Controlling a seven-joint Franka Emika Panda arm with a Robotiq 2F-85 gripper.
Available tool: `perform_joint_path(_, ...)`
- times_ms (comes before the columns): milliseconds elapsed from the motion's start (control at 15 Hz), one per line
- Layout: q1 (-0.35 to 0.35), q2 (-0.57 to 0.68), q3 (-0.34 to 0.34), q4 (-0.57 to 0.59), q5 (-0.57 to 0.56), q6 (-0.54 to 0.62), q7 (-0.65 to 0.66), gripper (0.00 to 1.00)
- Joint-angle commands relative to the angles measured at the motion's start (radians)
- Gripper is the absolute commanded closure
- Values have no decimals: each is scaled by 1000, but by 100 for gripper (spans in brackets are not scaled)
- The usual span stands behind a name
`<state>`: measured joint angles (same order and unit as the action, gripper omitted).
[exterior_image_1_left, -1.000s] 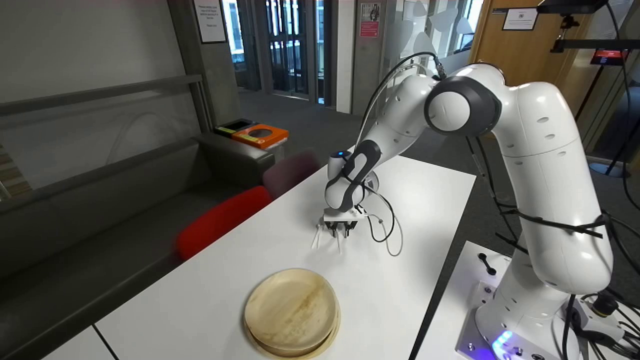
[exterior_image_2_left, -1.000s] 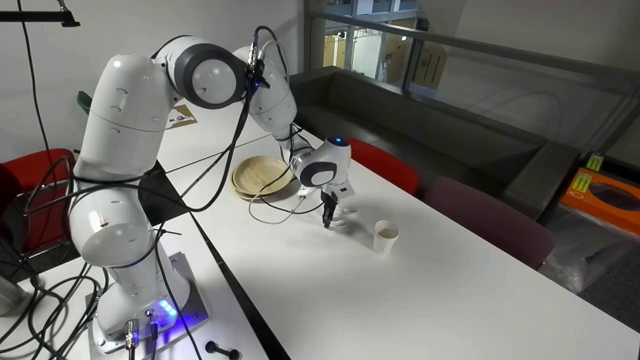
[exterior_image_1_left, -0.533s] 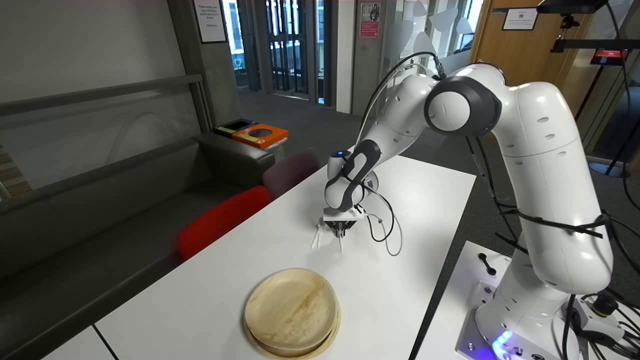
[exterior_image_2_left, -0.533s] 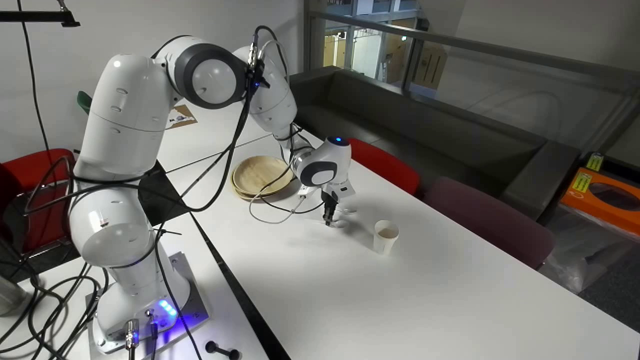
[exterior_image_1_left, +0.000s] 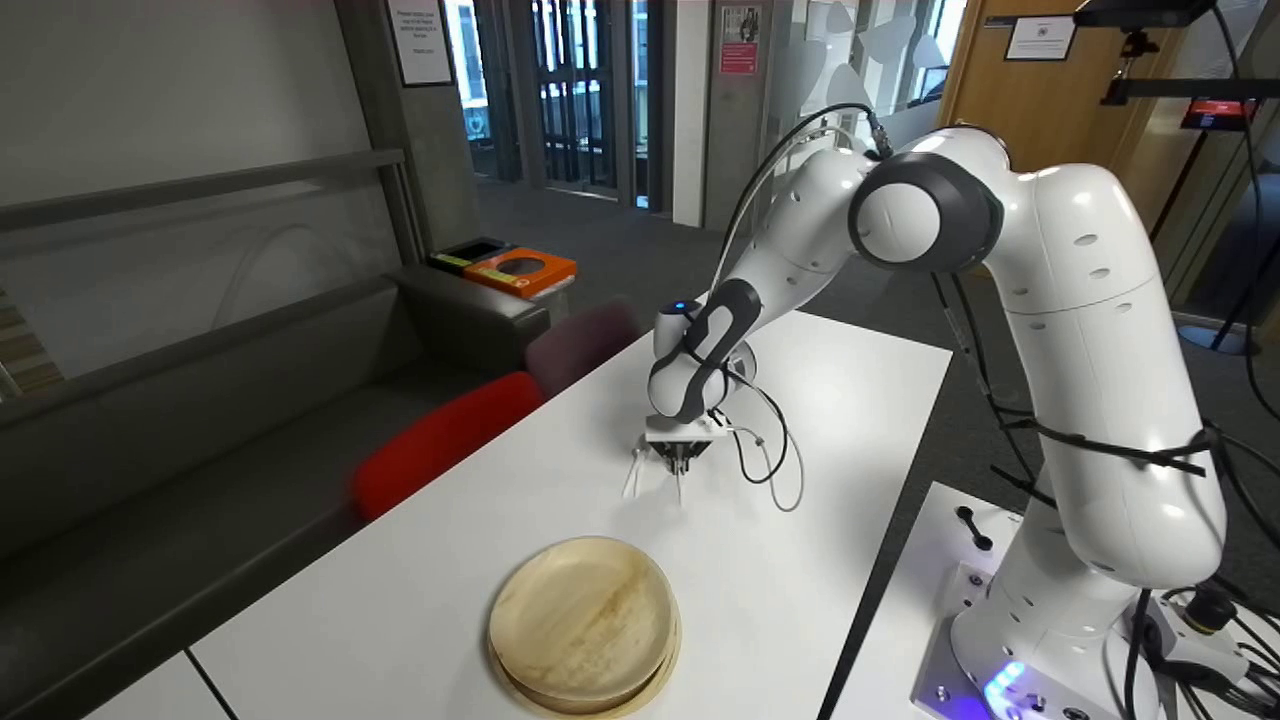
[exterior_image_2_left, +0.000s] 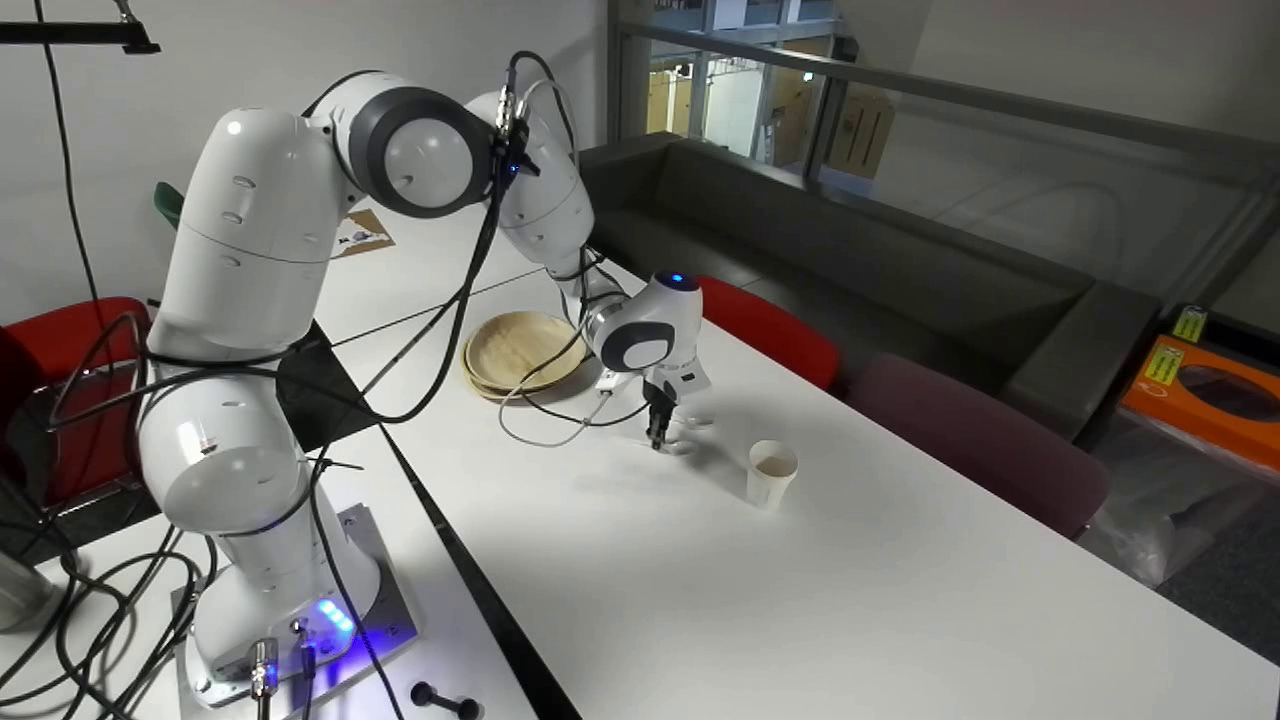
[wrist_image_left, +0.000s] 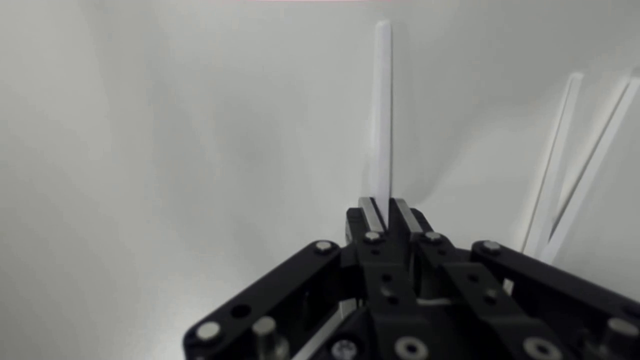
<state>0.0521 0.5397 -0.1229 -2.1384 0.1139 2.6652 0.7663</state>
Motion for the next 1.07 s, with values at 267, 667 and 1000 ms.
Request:
perform_joint_path(267,-6,-11,5,19,20,-40,-37,96)
perform_joint_path(667,1,-36,1,6,15,-31,-35,97)
perform_joint_path(1000,11,-74,-3,-5,8,-23,-27,97)
